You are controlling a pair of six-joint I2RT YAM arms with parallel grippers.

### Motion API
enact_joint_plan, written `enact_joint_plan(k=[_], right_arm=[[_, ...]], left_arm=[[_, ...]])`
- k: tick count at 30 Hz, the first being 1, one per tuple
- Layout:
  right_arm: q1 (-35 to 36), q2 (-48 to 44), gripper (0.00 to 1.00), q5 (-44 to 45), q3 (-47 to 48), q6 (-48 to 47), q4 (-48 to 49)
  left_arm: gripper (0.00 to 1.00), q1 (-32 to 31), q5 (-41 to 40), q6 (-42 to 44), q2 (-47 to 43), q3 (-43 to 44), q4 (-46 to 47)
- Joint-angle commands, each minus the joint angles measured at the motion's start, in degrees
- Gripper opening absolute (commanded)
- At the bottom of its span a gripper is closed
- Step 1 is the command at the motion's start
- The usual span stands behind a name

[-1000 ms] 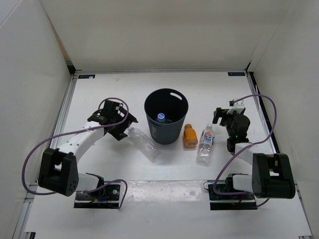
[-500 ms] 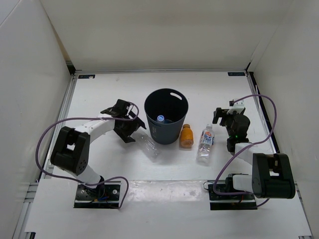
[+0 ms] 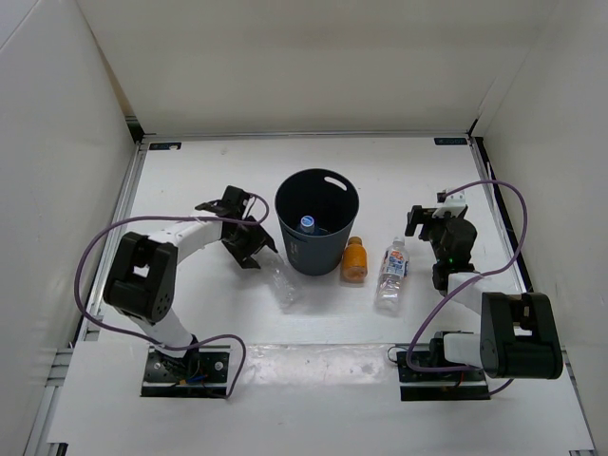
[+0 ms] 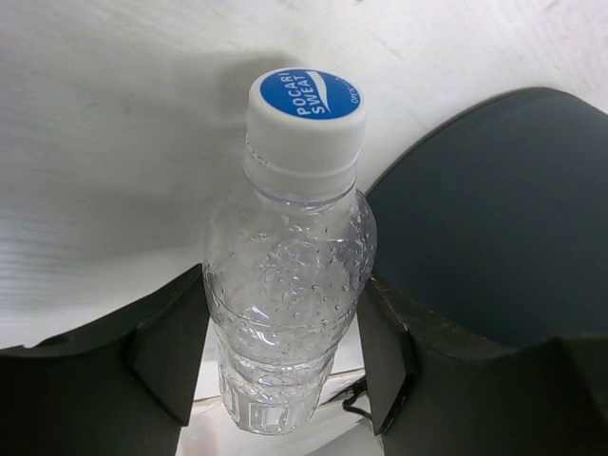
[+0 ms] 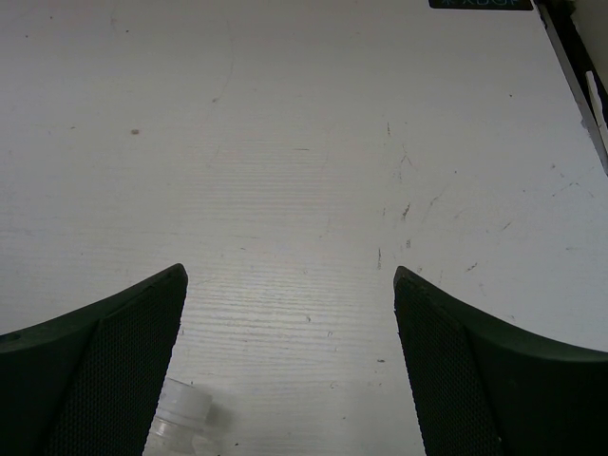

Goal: Put the plastic bottles in the bin

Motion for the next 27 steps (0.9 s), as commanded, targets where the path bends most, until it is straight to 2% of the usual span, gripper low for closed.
enact_joint_plan(k=[1,2,9,13,15,20,23,26,27], right_arm=[[-0.1,-0.6,0.9,0.0,1.9,0.0,1.5],[-0.2,-0.6,0.9,0.0,1.9,0.0,1.4],[0.0,-0.6,0.9,0.1,1.8,0.0,1.3],[0.0,-0.6,0.9,0.2,1.8,0.0,1.3],[-0.2,-0.5,0.9,0.0,1.8,0.0,1.3],[0.1,-0.6,0.9,0.3,1.9,-0.1,1.4],[0.1,-0.6,0.9,0.4,1.8,0.0,1.3],[0.0,-0.5,0.9,0.5,1.8,0.0,1.5],[0.1,-0.5,0.9,0.4,1.8,0.0,1.4]], left_arm=[[0.59,1.5,-3.1,1.8,-3.4,1.8,-4.7],[0.53,1.6,-3.8,2.5,-4.9,1.9,-5.3],[0.49,4.2,-19.1,7.1,-14.0,10.0,-15.3],[0.49,5.9,-26.2,11.2,-18.9,19.8,-17.7],[0.49,6.1,-28.7,15.1,-20.9,22.4,-15.5],[0.5,6.1,-30.4,20.6,-20.5,35.0,-12.3],[0.5,4.3,-31.0,24.9,-19.5,41.4,-9.1],[0.51,0.4,-32.1,29.3,-18.1,45.3,-4.6],[0.51,-2.7,-32.5,30.1,-16.7,46.1,-2.4]])
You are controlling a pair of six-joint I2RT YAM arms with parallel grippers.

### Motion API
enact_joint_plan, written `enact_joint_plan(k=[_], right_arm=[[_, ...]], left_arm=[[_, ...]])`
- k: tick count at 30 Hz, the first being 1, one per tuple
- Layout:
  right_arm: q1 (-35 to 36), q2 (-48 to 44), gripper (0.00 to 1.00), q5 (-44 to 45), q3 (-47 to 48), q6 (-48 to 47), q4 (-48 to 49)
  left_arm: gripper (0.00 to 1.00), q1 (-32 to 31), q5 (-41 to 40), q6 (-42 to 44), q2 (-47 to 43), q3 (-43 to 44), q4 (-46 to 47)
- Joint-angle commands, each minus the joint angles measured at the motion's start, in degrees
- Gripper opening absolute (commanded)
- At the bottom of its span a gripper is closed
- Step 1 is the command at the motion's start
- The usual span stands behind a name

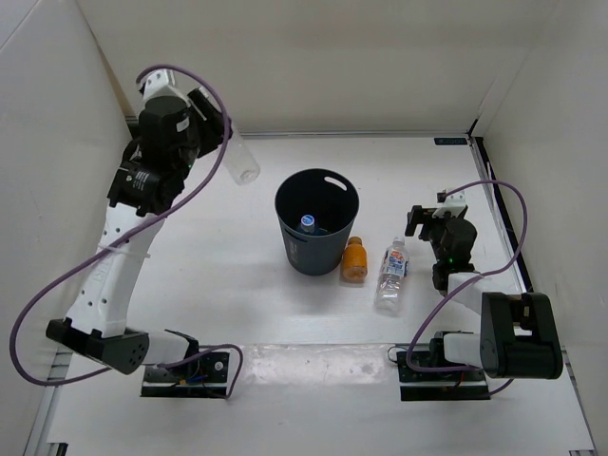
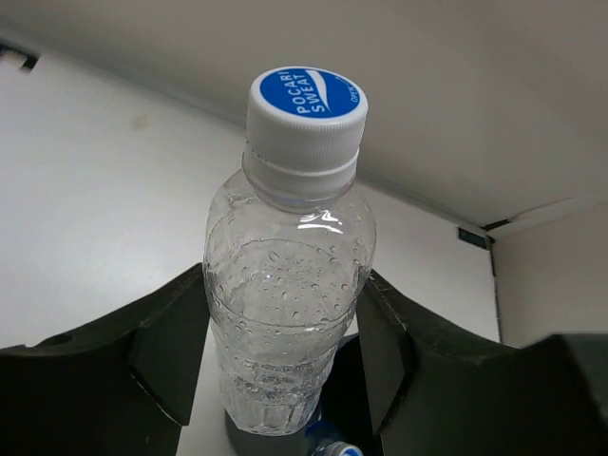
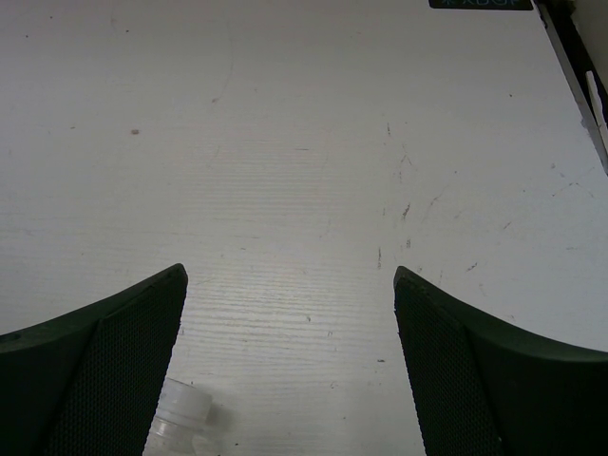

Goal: Put the plastic bottles in the bin

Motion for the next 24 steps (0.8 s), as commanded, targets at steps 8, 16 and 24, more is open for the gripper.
enact_joint_plan(k=[8,16,24], right_arm=[[0.2,-0.6,0.9,0.6,1.8,0.0,1.3],[0.2,-0.5,0.9,0.3,1.9,-0.1,1.4],[0.1,-0.6,0.9,0.3,1.8,0.0,1.3]], left_arm=[[0.54,-16.7,-4.0,15.9,10.6,11.6,11.3],[0.56,-22.5,-4.5,15.8,13.2,7.1,15.8],[0.59,-24.7,-5.3,16.7,13.6,3.9,17.6]])
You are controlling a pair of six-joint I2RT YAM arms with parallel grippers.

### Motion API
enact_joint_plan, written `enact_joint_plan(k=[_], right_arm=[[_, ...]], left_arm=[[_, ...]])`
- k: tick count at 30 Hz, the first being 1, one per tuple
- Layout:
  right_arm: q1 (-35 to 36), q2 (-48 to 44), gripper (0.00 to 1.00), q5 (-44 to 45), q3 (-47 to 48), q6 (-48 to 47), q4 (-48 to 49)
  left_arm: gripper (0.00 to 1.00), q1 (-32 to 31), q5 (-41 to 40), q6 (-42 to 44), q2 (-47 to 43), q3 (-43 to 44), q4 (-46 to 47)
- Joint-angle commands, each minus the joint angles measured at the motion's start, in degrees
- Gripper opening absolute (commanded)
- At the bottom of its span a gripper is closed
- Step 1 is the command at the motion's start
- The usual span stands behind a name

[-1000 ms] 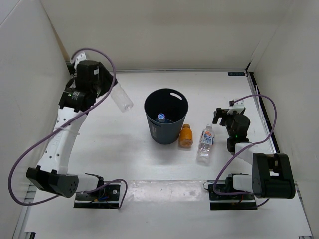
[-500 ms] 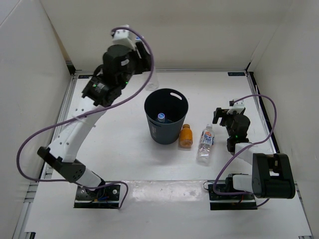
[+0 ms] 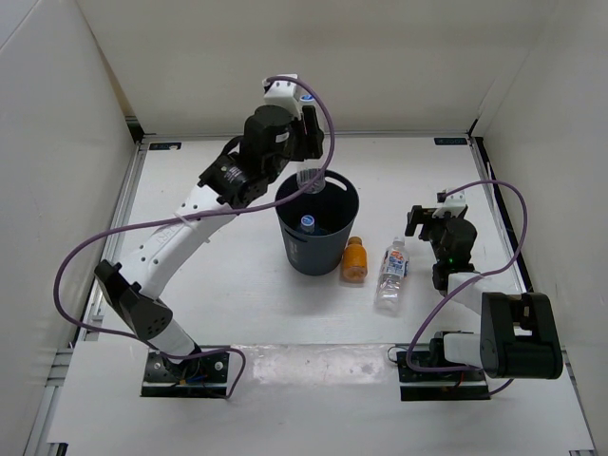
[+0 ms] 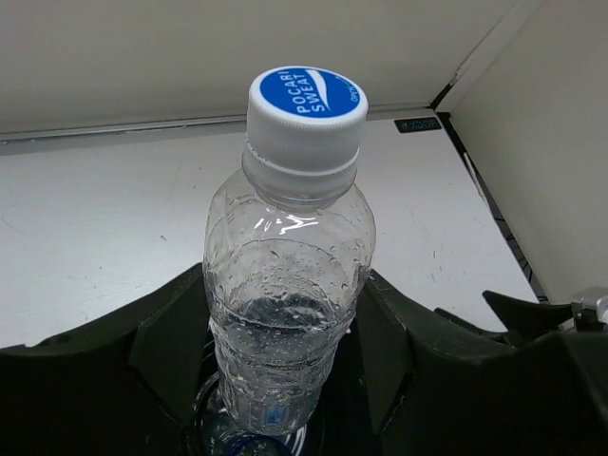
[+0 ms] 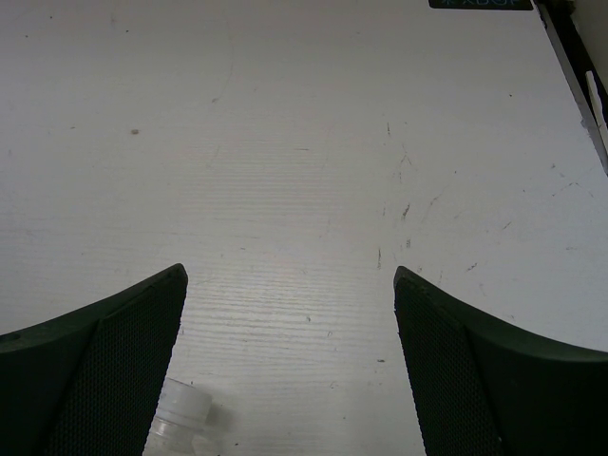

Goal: Put the plastic bottles in the bin

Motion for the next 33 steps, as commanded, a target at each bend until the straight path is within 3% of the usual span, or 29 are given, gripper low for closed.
enact_joint_plan(k=[1,5,12,19,33], right_arm=[[0.0,-0.6,0.9,0.2,1.9,0.0,1.3],[0.0,-0.5,0.9,0.2,1.8,0.0,1.3],[0.1,-0.5,0.9,0.3,1.9,0.0,1.4],[0.0,-0.6,0.9,0.3,1.8,0.0,1.3],[0.0,-0.5,0.9,0.3,1.8,0.0,1.3]], left_arm=[[0.6,-0.8,-1.1,1.2,-1.4,-1.3,2.4],[0.65,-1.6,-1.4,2.2,-1.3,-2.3,3.6],[0.89,-2.4,-3.7,4.3,-2.7,-2.5,3.9],[1.0,-2.1,-7.4,7.8,-6.3,-4.9,3.6],[1.0,3.7,-10.3,6.2,-15.8,-14.2,0.8]])
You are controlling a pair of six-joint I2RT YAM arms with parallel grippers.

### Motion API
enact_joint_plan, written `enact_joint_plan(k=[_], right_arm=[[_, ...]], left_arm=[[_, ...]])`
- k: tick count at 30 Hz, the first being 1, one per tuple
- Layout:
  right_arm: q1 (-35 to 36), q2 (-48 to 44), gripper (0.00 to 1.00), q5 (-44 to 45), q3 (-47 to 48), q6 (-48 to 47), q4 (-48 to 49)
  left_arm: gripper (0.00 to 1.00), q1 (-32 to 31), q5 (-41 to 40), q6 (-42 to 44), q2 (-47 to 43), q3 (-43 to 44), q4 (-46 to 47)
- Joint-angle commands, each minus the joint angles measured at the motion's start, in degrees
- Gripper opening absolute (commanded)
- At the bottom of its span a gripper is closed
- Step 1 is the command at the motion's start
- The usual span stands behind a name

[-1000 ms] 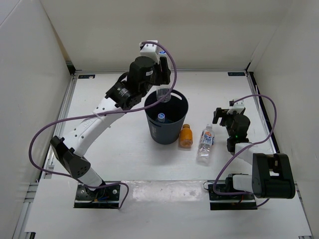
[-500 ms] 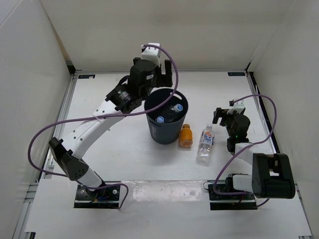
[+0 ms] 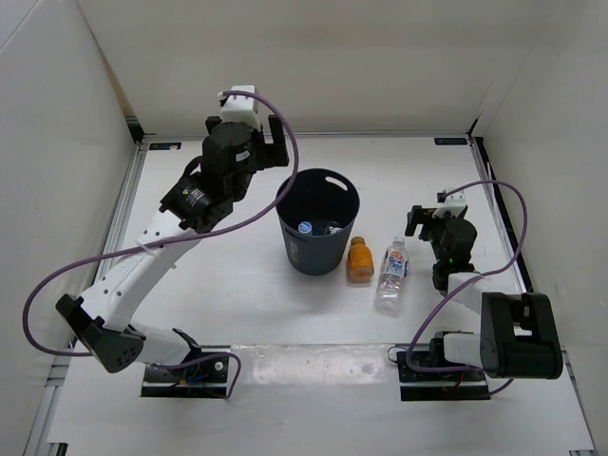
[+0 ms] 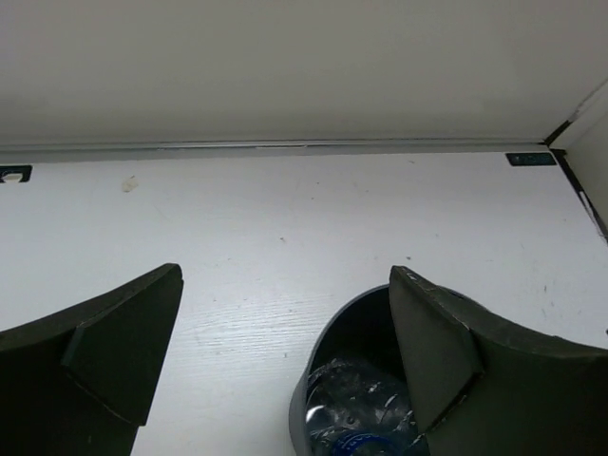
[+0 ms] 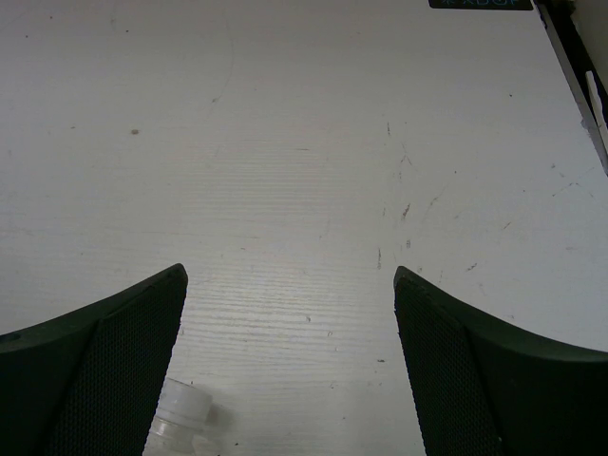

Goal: Put the plastic bottles in the bin

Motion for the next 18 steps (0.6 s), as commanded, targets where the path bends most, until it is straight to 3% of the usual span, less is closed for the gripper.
enact_joint_plan(k=[1,18], right_arm=[[0.1,-0.5,0.9,0.3,1.8,0.0,1.4],[1.2,-0.6,0.9,3.3,1.4,-0.3,2.2]], left_arm=[[1.0,1.2,-1.4,-1.0,-3.2,-2.5,-1.5],[1.0,11.5,-2.2,-14.5,-15.0,-16.2,-13.8]])
